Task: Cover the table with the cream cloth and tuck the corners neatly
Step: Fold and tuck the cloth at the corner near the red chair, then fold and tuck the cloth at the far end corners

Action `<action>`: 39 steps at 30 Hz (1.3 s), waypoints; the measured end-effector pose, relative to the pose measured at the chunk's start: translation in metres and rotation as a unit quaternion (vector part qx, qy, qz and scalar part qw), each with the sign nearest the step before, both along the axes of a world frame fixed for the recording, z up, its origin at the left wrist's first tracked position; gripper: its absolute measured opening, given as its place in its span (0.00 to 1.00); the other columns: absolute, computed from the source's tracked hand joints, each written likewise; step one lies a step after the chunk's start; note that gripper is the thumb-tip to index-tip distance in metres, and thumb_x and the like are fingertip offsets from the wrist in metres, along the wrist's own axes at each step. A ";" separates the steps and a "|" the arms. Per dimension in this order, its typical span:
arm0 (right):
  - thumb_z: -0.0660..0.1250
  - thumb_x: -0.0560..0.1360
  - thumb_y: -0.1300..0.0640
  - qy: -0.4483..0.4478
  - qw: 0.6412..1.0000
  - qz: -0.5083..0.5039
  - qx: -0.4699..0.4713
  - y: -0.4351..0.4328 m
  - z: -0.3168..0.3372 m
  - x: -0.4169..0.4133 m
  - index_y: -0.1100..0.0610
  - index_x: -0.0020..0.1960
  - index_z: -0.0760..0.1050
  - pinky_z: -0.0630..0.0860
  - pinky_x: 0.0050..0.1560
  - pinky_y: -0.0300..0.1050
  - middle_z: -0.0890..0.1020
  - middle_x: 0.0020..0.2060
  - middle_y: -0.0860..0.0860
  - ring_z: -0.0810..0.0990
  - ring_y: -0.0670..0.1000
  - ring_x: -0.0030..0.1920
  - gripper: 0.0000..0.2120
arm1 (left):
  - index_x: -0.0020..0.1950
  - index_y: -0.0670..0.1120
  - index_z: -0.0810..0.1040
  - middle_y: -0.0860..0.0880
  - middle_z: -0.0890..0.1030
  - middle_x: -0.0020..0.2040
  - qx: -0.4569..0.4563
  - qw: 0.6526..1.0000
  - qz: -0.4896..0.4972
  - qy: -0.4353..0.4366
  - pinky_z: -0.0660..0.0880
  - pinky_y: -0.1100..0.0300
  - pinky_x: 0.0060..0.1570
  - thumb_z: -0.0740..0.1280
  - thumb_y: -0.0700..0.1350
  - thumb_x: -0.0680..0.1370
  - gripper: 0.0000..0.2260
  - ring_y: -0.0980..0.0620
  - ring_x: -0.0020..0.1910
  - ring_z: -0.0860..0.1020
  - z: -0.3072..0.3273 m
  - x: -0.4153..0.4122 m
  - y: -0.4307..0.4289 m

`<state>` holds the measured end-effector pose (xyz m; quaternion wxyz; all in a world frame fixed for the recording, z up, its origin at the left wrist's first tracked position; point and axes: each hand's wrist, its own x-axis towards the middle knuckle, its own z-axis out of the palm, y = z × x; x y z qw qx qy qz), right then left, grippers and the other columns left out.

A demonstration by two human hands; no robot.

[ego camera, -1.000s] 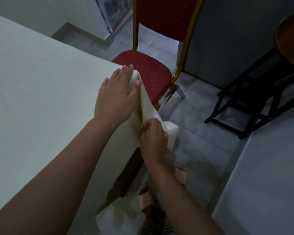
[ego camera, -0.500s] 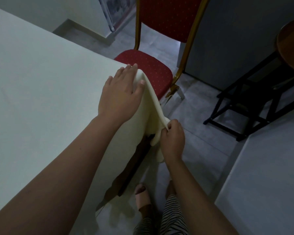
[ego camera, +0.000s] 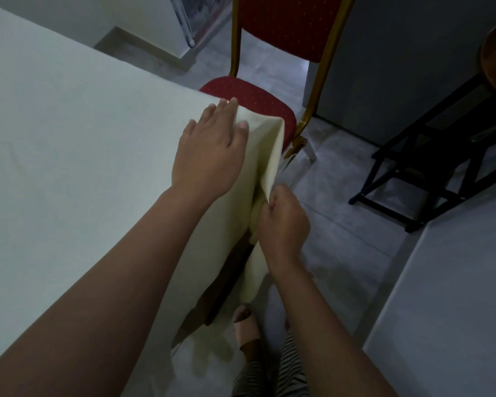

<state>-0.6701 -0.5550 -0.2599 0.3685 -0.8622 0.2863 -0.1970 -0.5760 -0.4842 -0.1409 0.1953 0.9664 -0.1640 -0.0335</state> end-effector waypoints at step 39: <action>0.66 0.73 0.59 0.024 0.852 0.505 -0.139 0.120 0.164 -0.038 0.54 0.37 0.65 0.68 0.38 0.49 0.72 0.33 0.49 0.72 0.54 0.36 0.11 | 0.75 0.45 0.63 0.46 0.61 0.76 -0.089 0.859 0.500 -0.064 0.50 0.51 0.75 0.49 0.49 0.80 0.23 0.50 0.77 0.56 0.002 -0.243 0.222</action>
